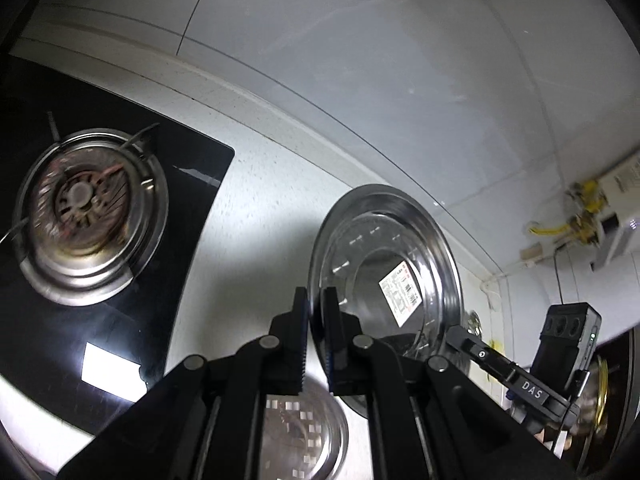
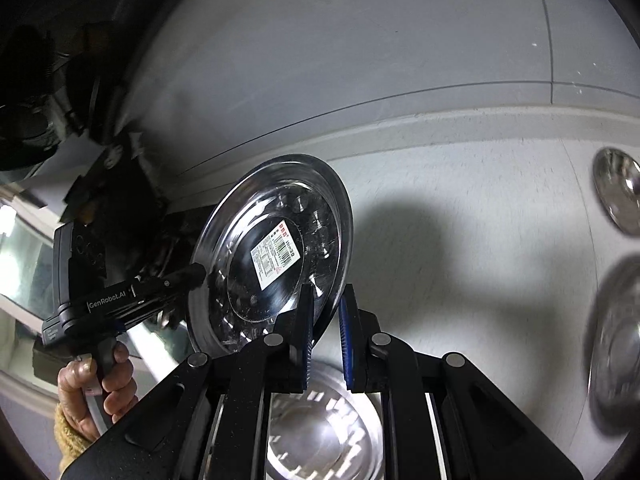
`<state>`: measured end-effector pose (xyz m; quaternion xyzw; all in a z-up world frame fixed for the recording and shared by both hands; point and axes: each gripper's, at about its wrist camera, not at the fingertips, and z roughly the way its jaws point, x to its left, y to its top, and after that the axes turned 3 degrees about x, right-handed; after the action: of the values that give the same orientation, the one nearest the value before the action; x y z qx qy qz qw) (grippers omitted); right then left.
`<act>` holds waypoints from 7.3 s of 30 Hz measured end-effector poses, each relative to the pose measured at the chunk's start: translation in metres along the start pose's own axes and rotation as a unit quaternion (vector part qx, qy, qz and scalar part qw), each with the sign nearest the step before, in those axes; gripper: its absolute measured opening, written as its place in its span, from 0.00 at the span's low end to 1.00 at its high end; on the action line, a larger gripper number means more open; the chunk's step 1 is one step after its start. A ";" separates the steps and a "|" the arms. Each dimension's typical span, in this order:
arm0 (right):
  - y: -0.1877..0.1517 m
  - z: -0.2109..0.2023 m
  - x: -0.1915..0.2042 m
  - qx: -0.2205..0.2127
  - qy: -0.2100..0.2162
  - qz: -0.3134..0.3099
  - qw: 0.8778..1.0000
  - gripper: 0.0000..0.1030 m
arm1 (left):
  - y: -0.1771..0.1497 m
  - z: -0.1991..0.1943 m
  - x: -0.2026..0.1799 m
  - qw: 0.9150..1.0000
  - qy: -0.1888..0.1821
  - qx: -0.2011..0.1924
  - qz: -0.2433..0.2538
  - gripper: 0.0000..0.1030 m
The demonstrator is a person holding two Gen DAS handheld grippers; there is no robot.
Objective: Organize plates and bowls
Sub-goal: 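Carry the small plate with both grippers and lower it onto the stack, then open both grippers to release the small plate on the stack, then move both grippers to the rim of the large steel bowl and close, then carry the large bowl with both grippers and set it beside the plate stack, then open both grippers to release the large bowl, then close both grippers on the rim of the medium steel bowl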
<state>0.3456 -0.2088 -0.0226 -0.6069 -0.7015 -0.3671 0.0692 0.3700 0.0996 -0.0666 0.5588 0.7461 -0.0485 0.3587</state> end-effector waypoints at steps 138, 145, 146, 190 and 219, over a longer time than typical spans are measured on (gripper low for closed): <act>-0.039 -0.105 -0.323 -0.002 -0.105 0.171 0.980 0.12 | -0.122 0.286 -0.254 0.976 0.009 0.181 0.125 0.07; -0.079 -0.156 -0.268 -0.029 -0.090 0.137 0.986 0.12 | -0.144 0.204 -0.247 0.981 -0.023 0.147 0.128 0.07; -0.086 -0.159 -0.259 -0.028 -0.091 0.133 0.987 0.12 | -0.152 0.194 -0.243 0.980 -0.026 0.146 0.129 0.07; -0.170 -0.123 -0.259 0.039 -0.048 0.174 0.983 0.19 | -0.229 0.194 -0.165 0.977 0.046 0.174 0.115 0.52; -0.064 -0.241 -0.422 -0.093 -0.106 0.247 0.959 0.92 | -0.160 0.292 -0.332 0.972 0.030 0.180 0.147 0.58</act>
<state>0.3108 -0.6902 -0.1057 -0.8002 -0.4960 -0.3361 0.0259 0.4113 -0.3635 -0.1390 0.7185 0.6456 -0.1118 0.2332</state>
